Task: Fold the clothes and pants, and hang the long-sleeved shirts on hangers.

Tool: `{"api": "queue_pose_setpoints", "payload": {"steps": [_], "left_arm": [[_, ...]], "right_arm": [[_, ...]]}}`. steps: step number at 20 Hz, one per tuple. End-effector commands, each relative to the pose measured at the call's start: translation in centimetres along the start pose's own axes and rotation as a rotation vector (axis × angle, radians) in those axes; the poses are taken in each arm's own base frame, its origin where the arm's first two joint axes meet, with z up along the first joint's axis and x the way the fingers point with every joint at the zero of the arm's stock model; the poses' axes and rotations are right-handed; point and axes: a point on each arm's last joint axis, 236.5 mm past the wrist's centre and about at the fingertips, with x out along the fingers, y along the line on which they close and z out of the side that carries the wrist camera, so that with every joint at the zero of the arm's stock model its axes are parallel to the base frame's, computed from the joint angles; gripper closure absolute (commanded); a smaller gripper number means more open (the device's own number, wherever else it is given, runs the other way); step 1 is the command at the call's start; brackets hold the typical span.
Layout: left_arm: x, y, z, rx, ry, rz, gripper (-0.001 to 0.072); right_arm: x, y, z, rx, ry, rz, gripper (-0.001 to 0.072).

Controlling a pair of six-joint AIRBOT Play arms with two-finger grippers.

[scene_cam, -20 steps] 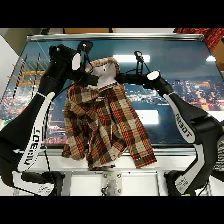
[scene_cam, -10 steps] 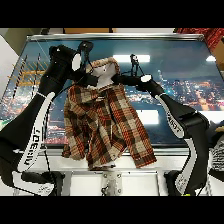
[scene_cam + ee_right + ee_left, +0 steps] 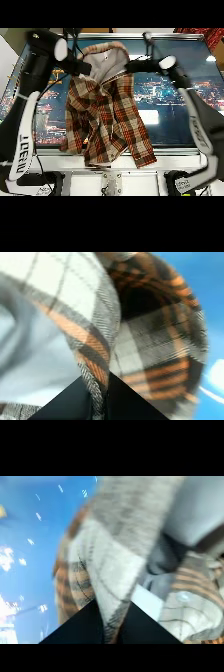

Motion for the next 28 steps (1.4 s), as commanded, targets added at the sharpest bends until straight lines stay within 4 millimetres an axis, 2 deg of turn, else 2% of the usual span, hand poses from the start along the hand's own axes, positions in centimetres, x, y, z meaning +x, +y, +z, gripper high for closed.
{"api": "queue_pose_setpoints", "payload": {"steps": [1, 2, 4, 7, 9, 13, 14, 16, 18, 20, 21, 24, 28], "left_arm": [[-5.9, 0.0, 0.2, -0.009, -0.092, -0.019, 0.0687], [-6.6, -0.5, -0.9, -0.017, -0.076, -0.029, 0.0687], [-7.5, -2.9, -4.1, 0.006, -0.009, -0.099, 0.0687], [-8.3, -7.3, -8.2, 0.036, 0.073, -0.243, 0.0687], [-8.7, -9.0, -10.8, 0.044, 0.118, -0.284, 0.0687], [-8.9, -9.9, -15.1, 0.040, 0.180, -0.293, 0.0687], [-8.5, -10.1, -15.5, 0.043, 0.179, -0.299, 0.0687], [-7.1, -10.3, -14.2, 0.010, 0.136, -0.312, 0.0687], [-5.0, -9.3, -11.5, -0.033, 0.094, -0.293, 0.0687], [-2.6, -8.0, -9.8, -0.079, 0.110, -0.258, 0.0687], [-1.5, -7.7, -9.7, -0.080, 0.138, -0.248, 0.0687], [1.1, -9.0, -10.5, -0.053, 0.227, -0.312, 0.0687], [1.7, -9.2, -10.4, -0.052, 0.233, -0.326, 0.0687]], "right_arm": [[-13.8, -3.4, -0.5, -0.074, 0.172, -0.384, 0.0684], [-16.8, -1.9, -0.6, -0.078, 0.190, -0.386, 0.0684], [-21.3, 0.7, -2.6, -0.001, 0.258, -0.382, 0.0684], [-26.3, 3.5, -8.6, 0.148, 0.483, -0.388, 0.0685], [-28.3, 5.2, -12.2, 0.193, 0.622, -0.398, 0.0684], [-28.7, 9.1, -17.4, 0.257, 0.691, -0.386, 0.0684], [-28.4, 9.5, -18.1, 0.271, 0.691, -0.386, 0.0684], [-27.0, 9.3, -17.4, 0.286, 0.631, -0.382, 0.0684], [-25.0, 8.5, -15.3, 0.275, 0.532, -0.381, 0.0684], [-22.9, 7.8, -13.6, 0.267, 0.456, -0.380, 0.0684], [-22.1, 7.6, -13.2, 0.266, 0.443, -0.377, 0.0684], [-20.9, 7.2, -13.8, 0.285, 0.472, -0.384, 0.0683], [-20.7, 7.4, -13.9, 0.289, 0.478, -0.375, 0.0681]]}}
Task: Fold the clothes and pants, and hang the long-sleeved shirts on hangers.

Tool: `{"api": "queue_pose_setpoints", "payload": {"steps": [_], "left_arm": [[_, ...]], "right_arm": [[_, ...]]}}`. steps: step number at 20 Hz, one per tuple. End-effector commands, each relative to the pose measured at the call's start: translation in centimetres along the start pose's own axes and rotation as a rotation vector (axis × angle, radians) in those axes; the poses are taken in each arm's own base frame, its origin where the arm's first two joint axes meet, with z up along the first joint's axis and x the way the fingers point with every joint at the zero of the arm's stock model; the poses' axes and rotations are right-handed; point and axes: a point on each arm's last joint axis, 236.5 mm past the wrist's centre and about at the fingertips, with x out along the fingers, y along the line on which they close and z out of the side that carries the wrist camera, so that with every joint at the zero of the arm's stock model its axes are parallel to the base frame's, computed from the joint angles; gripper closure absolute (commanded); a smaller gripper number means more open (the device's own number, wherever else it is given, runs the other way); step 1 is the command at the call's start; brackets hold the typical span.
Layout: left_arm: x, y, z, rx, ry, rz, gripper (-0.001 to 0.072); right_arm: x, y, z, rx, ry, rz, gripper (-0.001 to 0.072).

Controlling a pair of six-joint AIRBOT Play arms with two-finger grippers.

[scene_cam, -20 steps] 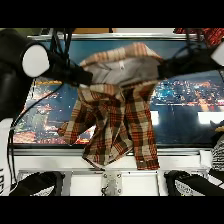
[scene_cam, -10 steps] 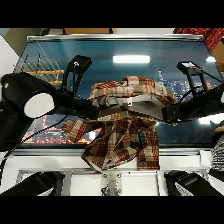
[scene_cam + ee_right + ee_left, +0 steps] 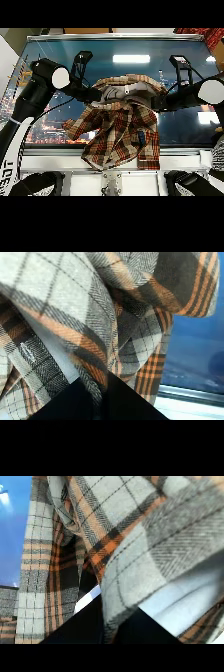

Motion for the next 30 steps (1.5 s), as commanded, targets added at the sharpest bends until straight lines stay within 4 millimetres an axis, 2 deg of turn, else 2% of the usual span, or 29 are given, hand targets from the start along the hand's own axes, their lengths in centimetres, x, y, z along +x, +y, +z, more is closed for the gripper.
{"api": "queue_pose_setpoints", "payload": {"steps": [1, 2, 3, 4, 6, 9, 12, 14, 17, 20, 22, 26, 30], "left_arm": [[0.8, 0.1, 0.2, 0.021, 0.016, -0.022, 0.0685], [0.7, -0.1, 0.0, 0.050, 0.024, -0.023, 0.0508], [0.5, -0.2, -0.1, 0.075, 0.022, -0.026, 0.0099], [-0.1, -0.3, 0.0, 0.080, 0.007, -0.028, -0.0009], [-2.0, 0.4, 0.6, 0.076, -0.049, -0.028, -0.0010], [-6.1, 3.3, 2.3, 0.009, -0.188, -0.008, -0.0009], [-9.0, 8.3, 4.1, -0.034, -0.303, 0.062, -0.0009], [-9.2, 12.7, 4.4, -0.086, -0.313, 0.120, -0.0009], [-7.4, 20.8, 3.8, -0.188, -0.257, 0.212, -0.0009], [-3.9, 28.6, 2.4, -0.333, -0.186, 0.272, -0.0009], [-1.5, 33.7, 1.2, -0.361, -0.135, 0.371, -0.0009], [2.2, 40.7, 0.4, -0.289, -0.074, 0.562, -0.0009], [5.5, 45.0, 0.1, -0.200, -0.014, 0.675, -0.0009]], "right_arm": [[0.4, 0.3, 0.4, 0.007, -0.007, 0.011, 0.0682], [0.4, 0.3, 0.4, 0.007, -0.007, 0.011, 0.0682], [0.4, 0.3, 0.4, 0.006, -0.007, 0.011, 0.0681], [0.4, 0.3, 0.4, 0.006, -0.007, 0.011, 0.0682], [0.4, 0.3, 0.4, 0.007, -0.006, 0.011, 0.0681], [0.4, 0.3, 0.4, 0.006, -0.007, 0.011, 0.0681], [0.4, 0.3, 0.4, 0.006, -0.007, 0.010, 0.0682], [0.4, 0.3, 0.4, 0.007, -0.007, 0.011, 0.0681], [0.4, 0.3, 0.4, 0.006, -0.007, 0.010, 0.0681], [0.4, 0.3, 0.4, 0.006, -0.007, 0.011, 0.0681], [0.4, 0.3, 0.4, 0.006, -0.006, 0.011, 0.0681], [0.4, 0.3, 0.4, 0.006, -0.006, 0.011, 0.0682], [0.4, 0.3, 0.4, 0.006, -0.007, 0.010, 0.0681]]}}
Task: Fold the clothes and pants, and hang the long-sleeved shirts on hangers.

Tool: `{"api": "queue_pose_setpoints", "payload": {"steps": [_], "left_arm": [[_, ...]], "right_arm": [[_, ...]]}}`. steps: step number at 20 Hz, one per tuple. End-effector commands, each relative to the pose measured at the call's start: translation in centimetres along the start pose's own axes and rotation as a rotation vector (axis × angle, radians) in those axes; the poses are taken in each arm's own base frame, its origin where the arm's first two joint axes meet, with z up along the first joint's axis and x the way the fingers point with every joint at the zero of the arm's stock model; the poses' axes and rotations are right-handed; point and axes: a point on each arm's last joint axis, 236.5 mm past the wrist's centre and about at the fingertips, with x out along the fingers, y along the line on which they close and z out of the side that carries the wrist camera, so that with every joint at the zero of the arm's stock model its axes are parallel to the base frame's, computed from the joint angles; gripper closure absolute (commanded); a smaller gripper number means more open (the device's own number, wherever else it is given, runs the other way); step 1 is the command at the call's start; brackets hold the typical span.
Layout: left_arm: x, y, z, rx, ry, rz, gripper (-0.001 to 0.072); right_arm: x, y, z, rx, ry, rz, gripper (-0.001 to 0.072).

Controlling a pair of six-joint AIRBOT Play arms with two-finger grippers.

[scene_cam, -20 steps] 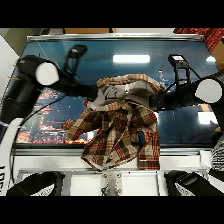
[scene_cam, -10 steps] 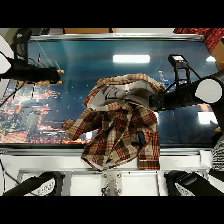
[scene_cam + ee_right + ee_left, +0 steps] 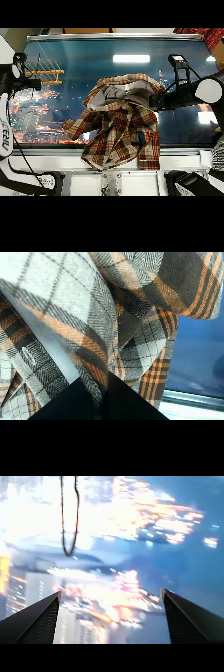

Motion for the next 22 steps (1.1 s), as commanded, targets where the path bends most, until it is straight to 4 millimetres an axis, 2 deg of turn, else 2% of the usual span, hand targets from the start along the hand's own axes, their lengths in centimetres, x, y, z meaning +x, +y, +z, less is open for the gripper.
{"api": "queue_pose_setpoints", "payload": {"steps": [1, 5, 9, 13, 16, 19, 22], "left_arm": [[4.7, 2.6, 0.8, 0.093, 0.004, 0.128, -0.0009], [8.8, 3.0, 2.0, 0.086, 0.029, 0.138, -0.0009], [12.4, 3.8, 1.2, 0.066, 0.088, 0.143, -0.0009], [14.9, 4.0, 0.6, 0.064, 0.087, 0.139, -0.0009], [16.0, 3.9, 0.9, 0.069, 0.060, 0.135, -0.0009], [16.2, 3.7, 2.0, 0.067, 0.013, 0.129, -0.0009], [16.4, 4.1, 2.1, 0.059, 0.002, 0.131, -0.0009]], "right_arm": [[0.0, 0.0, 0.0, -0.001, 0.001, 0.000, 0.0681], [0.0, 0.0, 0.0, -0.001, 0.001, 0.000, 0.0681], [0.1, 0.0, 0.0, -0.001, 0.002, 0.000, 0.0681], [0.2, 0.0, 0.0, -0.001, 0.006, -0.001, 0.0681], [0.3, 0.0, 0.0, -0.001, 0.007, -0.002, 0.0682], [0.3, 0.0, 0.0, -0.001, 0.008, -0.002, 0.0681], [0.3, 0.0, 0.0, -0.001, 0.008, -0.002, 0.0681]]}}
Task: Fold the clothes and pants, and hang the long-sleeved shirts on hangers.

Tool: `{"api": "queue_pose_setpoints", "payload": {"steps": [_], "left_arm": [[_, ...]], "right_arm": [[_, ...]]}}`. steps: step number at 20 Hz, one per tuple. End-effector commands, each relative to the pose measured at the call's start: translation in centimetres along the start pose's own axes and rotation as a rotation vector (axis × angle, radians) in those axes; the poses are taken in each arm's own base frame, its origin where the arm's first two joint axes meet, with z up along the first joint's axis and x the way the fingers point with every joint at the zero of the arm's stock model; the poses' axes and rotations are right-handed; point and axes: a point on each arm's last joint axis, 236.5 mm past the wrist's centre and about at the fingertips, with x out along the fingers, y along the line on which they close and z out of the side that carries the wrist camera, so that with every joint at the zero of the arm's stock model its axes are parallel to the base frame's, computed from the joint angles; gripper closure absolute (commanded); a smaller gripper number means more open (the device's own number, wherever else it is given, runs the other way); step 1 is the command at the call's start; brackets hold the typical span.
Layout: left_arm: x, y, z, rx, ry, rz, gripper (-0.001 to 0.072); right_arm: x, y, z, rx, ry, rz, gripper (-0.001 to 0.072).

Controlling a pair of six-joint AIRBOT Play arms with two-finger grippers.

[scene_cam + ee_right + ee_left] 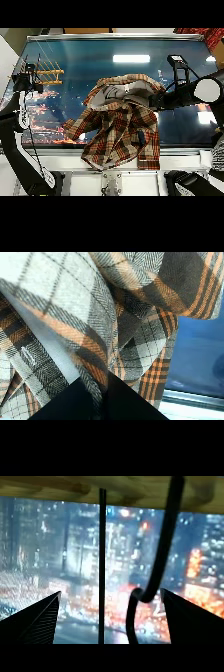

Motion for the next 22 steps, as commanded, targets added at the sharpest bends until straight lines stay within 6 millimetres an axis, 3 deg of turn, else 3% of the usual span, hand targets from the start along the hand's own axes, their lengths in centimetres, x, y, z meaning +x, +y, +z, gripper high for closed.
{"api": "queue_pose_setpoints", "payload": {"steps": [1, 5, 6, 7, 8, 9, 10, 12, 17, 19, 22], "left_arm": [[0.5, 0.1, 0.3, -0.008, -0.020, -0.004, -0.0009], [1.1, -0.1, -0.2, -0.007, -0.008, -0.007, -0.0008], [1.3, -0.3, -0.4, -0.012, -0.003, -0.010, 0.0024], [1.5, -0.4, -0.6, -0.031, 0.007, -0.012, 0.0257], [1.6, -0.5, -0.8, -0.038, 0.012, -0.013, 0.0418], [1.7, -0.7, -0.8, -0.045, 0.011, -0.019, 0.0467], [1.7, -0.9, -0.7, -0.053, 0.011, -0.028, 0.0468], [1.6, -0.9, -0.9, -0.056, 0.016, -0.028, 0.0687], [1.2, -0.7, -1.5, -0.074, 0.049, -0.027, 0.0689], [0.0, -0.5, -1.1, -0.079, 0.047, -0.023, 0.0689], [-3.4, -0.2, 0.7, -0.073, 0.008, -0.012, 0.0689]], "right_arm": [[0.0, 0.0, 0.0, -0.001, 0.001, 0.000, 0.0681], [0.0, 0.0, 0.0, -0.001, 0.001, 0.000, 0.0681], [0.0, 0.0, 0.0, -0.001, 0.001, 0.000, 0.0681], [0.0, 0.0, 0.0, -0.001, 0.001, 0.000, 0.0681], [0.0, 0.0, 0.0, -0.001, 0.001, 0.000, 0.0681], [0.0, 0.0, 0.0, -0.001, 0.001, 0.000, 0.0681], [0.0, 0.0, 0.0, -0.001, 0.001, 0.000, 0.0681], [0.0, 0.0, 0.0, -0.001, 0.001, 0.000, 0.0681], [0.0, 0.0, 0.0, -0.001, 0.001, -0.001, 0.0681], [0.0, 0.0, 0.0, -0.001, 0.002, 0.000, 0.0681], [0.0, 0.0, 0.0, -0.001, 0.001, 0.000, 0.0681]]}}
